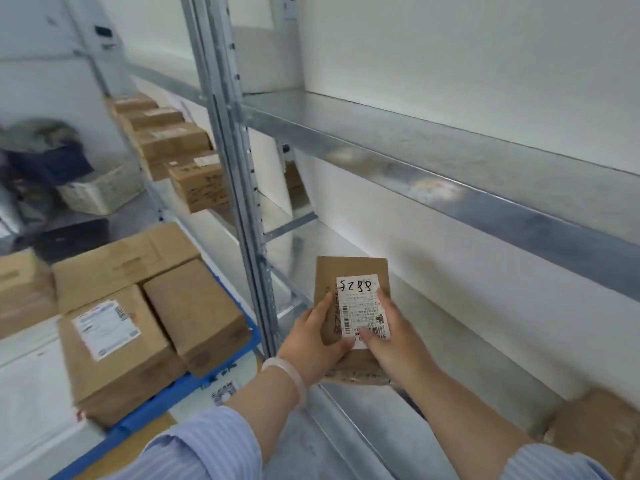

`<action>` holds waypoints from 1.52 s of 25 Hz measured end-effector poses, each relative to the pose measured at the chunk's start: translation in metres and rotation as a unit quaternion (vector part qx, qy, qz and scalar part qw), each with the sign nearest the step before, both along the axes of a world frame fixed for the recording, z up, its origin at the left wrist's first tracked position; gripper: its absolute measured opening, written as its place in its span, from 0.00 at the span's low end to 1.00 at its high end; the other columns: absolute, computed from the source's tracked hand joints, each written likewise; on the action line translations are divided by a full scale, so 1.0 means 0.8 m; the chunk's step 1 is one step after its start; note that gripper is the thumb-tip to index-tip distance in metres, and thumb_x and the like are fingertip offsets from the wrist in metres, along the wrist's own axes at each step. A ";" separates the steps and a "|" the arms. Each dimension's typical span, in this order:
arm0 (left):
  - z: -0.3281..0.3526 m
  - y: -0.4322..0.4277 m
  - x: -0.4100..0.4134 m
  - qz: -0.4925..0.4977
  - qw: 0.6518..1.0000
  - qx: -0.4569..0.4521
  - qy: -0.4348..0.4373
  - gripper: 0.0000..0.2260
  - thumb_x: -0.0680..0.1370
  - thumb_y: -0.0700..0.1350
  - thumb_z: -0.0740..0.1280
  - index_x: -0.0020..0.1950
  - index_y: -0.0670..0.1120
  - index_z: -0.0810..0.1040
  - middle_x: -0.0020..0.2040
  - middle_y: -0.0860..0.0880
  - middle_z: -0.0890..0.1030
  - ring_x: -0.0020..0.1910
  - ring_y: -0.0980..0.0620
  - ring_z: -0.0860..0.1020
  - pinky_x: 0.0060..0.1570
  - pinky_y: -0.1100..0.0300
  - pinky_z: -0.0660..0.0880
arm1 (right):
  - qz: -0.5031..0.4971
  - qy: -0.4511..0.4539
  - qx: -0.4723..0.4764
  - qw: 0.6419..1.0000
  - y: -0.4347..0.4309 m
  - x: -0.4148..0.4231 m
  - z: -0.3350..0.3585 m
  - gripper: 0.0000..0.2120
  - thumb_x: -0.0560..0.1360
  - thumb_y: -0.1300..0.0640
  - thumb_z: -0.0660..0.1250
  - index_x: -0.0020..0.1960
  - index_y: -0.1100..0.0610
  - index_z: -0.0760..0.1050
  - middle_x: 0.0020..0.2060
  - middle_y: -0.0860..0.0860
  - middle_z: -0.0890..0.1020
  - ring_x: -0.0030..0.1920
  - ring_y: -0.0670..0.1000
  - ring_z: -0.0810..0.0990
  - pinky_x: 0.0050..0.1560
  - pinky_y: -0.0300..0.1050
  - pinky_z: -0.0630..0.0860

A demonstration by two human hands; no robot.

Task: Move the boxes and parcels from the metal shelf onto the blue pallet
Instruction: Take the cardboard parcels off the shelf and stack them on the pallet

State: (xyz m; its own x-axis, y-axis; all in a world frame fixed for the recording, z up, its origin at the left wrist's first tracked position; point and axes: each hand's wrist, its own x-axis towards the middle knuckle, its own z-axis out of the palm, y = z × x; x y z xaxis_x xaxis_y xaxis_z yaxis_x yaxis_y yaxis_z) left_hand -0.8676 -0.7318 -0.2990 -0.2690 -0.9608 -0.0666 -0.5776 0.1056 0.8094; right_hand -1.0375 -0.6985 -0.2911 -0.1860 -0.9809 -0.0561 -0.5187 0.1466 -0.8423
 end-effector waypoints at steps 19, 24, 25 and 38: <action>0.060 -0.017 0.417 0.277 0.960 -0.041 0.019 0.38 0.72 0.55 0.72 0.76 0.62 0.55 0.68 0.51 0.69 0.65 0.51 0.71 0.65 0.52 0.70 | 0.311 -0.017 -0.010 0.950 -0.150 0.418 0.055 0.36 0.76 0.49 0.67 0.76 0.37 0.50 0.68 0.42 0.70 0.61 0.42 0.69 0.62 0.41 0.64; 0.045 -0.063 0.480 0.270 0.962 -0.021 0.025 0.36 0.73 0.55 0.70 0.76 0.62 0.54 0.68 0.52 0.70 0.64 0.52 0.71 0.63 0.52 0.71 | 0.303 -0.019 0.020 0.953 -0.195 0.482 0.041 0.36 0.76 0.49 0.67 0.75 0.36 0.50 0.66 0.39 0.71 0.60 0.42 0.70 0.59 0.40 0.65; 0.043 -0.074 0.491 0.273 0.961 -0.019 0.029 0.36 0.73 0.54 0.70 0.76 0.62 0.54 0.68 0.52 0.70 0.64 0.52 0.71 0.63 0.53 0.71 | 0.304 -0.014 0.024 0.952 -0.206 0.492 0.041 0.36 0.76 0.49 0.67 0.75 0.36 0.50 0.65 0.39 0.71 0.60 0.42 0.71 0.58 0.39 0.66; 0.032 -0.189 0.568 0.357 0.933 -0.018 0.025 0.32 0.77 0.55 0.66 0.77 0.61 0.53 0.75 0.54 0.62 0.71 0.57 0.61 0.62 0.64 0.61 | 0.349 -0.005 0.075 0.934 -0.372 0.594 0.037 0.34 0.76 0.51 0.67 0.75 0.36 0.53 0.66 0.41 0.73 0.56 0.44 0.72 0.54 0.41 0.66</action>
State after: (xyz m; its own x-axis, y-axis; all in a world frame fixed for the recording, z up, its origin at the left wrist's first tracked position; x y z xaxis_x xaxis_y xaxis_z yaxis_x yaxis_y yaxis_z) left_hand -0.4132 -0.8832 -0.2734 0.4396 -0.8975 -0.0351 -0.4727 -0.2645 0.8406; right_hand -0.5624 -0.9957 -0.2619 0.4967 -0.8445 -0.2002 -0.5245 -0.1083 -0.8445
